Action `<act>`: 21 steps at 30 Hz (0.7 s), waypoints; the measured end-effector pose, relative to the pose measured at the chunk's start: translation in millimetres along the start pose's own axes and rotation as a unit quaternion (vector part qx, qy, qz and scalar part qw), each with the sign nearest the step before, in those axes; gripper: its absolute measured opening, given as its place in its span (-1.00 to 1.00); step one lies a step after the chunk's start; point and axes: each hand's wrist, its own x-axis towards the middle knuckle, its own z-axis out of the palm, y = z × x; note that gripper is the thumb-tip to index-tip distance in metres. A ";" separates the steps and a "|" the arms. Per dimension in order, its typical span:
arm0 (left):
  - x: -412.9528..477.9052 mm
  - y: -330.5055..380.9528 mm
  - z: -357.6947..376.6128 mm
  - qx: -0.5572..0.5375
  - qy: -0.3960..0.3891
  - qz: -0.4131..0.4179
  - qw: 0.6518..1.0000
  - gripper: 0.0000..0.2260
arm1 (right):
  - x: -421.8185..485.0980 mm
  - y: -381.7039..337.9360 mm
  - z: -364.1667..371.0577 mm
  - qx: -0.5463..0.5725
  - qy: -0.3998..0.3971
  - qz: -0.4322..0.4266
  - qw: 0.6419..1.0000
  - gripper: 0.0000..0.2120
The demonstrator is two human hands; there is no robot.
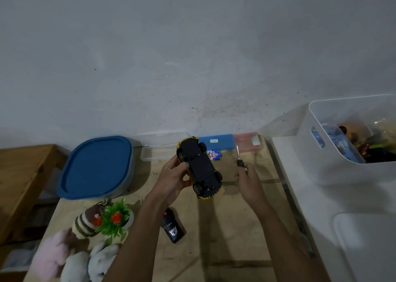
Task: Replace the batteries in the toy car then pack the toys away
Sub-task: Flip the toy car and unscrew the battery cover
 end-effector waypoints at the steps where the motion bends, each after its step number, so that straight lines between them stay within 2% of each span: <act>1: 0.6 0.0 -1.8 0.002 0.003 0.003 1.000 -0.73 | -6.1 -12.4 -2.7 0.014 -0.014 -0.029 0.999 -0.88; 4: 2.0 1.1 -5.0 -0.001 0.009 0.012 1.000 -0.69 | -19.3 -47.6 -11.1 0.018 -0.094 -0.094 0.991 -0.94; 7: 1.7 3.6 -6.4 0.002 0.011 0.020 1.000 -0.64 | -25.4 -68.4 -14.0 -0.055 -0.147 -0.128 0.979 -0.99; 13: -2.0 6.8 -6.3 0.030 -0.008 0.040 0.999 -0.62 | -28.1 -77.6 -7.4 -0.135 -0.120 -0.131 0.975 -0.93; 21: -4.4 11.3 -5.0 0.037 -0.014 0.044 0.998 -0.59 | -31.7 -87.3 -9.6 -0.164 -0.114 -0.151 0.968 -0.95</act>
